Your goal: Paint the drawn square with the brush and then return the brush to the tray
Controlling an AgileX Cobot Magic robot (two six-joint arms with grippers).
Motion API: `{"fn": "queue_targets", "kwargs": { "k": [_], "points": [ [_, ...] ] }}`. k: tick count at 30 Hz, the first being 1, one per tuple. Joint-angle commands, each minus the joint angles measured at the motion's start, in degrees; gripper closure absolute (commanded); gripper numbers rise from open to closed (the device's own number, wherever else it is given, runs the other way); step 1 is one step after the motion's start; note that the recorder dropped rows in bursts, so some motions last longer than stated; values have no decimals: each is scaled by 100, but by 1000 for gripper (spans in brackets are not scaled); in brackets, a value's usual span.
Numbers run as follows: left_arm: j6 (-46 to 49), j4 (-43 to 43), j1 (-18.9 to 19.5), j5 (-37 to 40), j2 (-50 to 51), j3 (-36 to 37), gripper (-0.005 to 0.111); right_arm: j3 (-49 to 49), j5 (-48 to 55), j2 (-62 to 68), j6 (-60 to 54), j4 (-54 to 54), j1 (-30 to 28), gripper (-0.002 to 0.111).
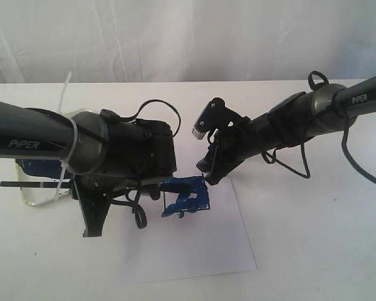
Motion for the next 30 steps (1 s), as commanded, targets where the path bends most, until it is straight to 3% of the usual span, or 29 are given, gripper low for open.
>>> {"fn": "queue_targets", "kwargs": {
  "k": [1, 9, 13, 20, 30],
  "points": [
    [62, -266, -36, 27, -33, -283, 107, 60, -176, 78, -123, -207, -8, 57],
    [341, -376, -36, 169, 327, -335, 107, 64, -199, 78, -123, -207, -8, 57],
    [393, 14, -36, 783, 329, -335, 107, 85, -239, 78, -123, -207, -8, 57],
    [628, 255, -93, 783, -45, -343, 107, 85, -266, 78, -123, -207, -8, 57],
    [806, -125, -93, 783, -73, -307, 107, 85, -266, 78, -123, -207, -8, 57]
  ]
}}
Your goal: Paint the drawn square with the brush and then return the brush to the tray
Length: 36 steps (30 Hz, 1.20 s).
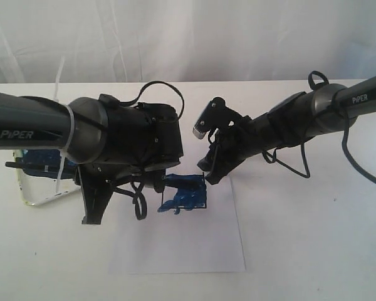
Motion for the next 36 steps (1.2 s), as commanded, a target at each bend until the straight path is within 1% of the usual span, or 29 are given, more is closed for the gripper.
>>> {"fn": "queue_targets", "kwargs": {
  "k": [1, 4, 15, 21, 32, 36],
  "points": [
    [26, -151, -34, 571, 92, 15, 107, 85, -168, 88, -112, -207, -8, 57],
    [-258, -152, -34, 571, 177, 15, 107, 85, -168, 88, -112, -207, -8, 57],
    [-250, -113, -1, 571, 389, 15, 107, 85, -168, 88, -112, -207, -8, 57],
    [-250, -89, 205, 571, 439, 15, 107, 85, -168, 88, -112, -207, -8, 57],
    [-308, 107, 205, 571, 365, 4, 107, 85, -182, 88, -112, -207, -8, 57],
    [-527, 447, 205, 571, 340, 4, 107, 85, -182, 88, -112, -207, -8, 57]
  ]
}}
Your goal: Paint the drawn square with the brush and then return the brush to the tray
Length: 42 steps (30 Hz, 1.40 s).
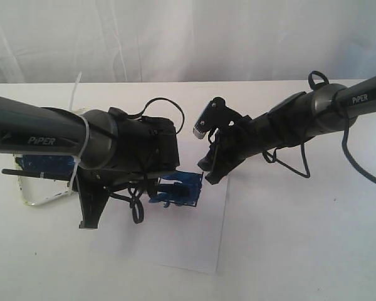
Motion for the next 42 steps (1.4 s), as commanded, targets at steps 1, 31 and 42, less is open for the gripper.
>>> {"fn": "queue_targets", "kwargs": {
  "k": [1, 31, 42],
  "points": [
    [-347, 392, 13, 571, -98, 4, 107, 85, -161, 88, -91, -207, -8, 57],
    [333, -82, 236, 571, -102, 16, 107, 85, -152, 88, -91, -207, -8, 57],
    [-585, 208, 245, 403, -159, 5, 107, 85, -162, 88, -91, -207, -8, 57]
  ]
}}
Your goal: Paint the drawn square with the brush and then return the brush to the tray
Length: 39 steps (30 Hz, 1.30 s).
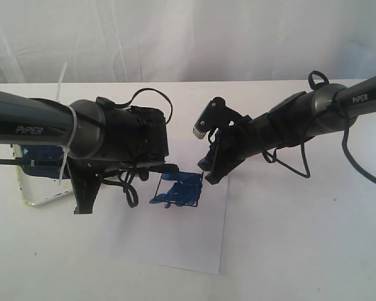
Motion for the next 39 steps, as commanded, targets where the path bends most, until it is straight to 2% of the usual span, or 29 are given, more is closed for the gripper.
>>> {"fn": "queue_targets", "kwargs": {
  "k": [1, 12, 19, 30, 35, 39],
  "points": [
    [-39, -279, -2, 360, -59, 5, 107, 85, -162, 88, -91, -207, -8, 57],
    [-69, -395, 2, 321, 121, 16, 107, 85, -143, 88, -91, -207, -8, 57],
    [-403, -89, 12, 442, 271, 5, 107, 85, -160, 88, -91, -207, -8, 57],
    [751, -268, -9, 571, 271, 5, 107, 85, -161, 88, -91, -207, -8, 57],
    [839, -268, -59, 571, 259, 5, 107, 85, -161, 88, -91, -207, -8, 57],
    [922, -232, -261, 571, 259, 5, 107, 85, -161, 88, -91, -207, -8, 57]
  ]
}}
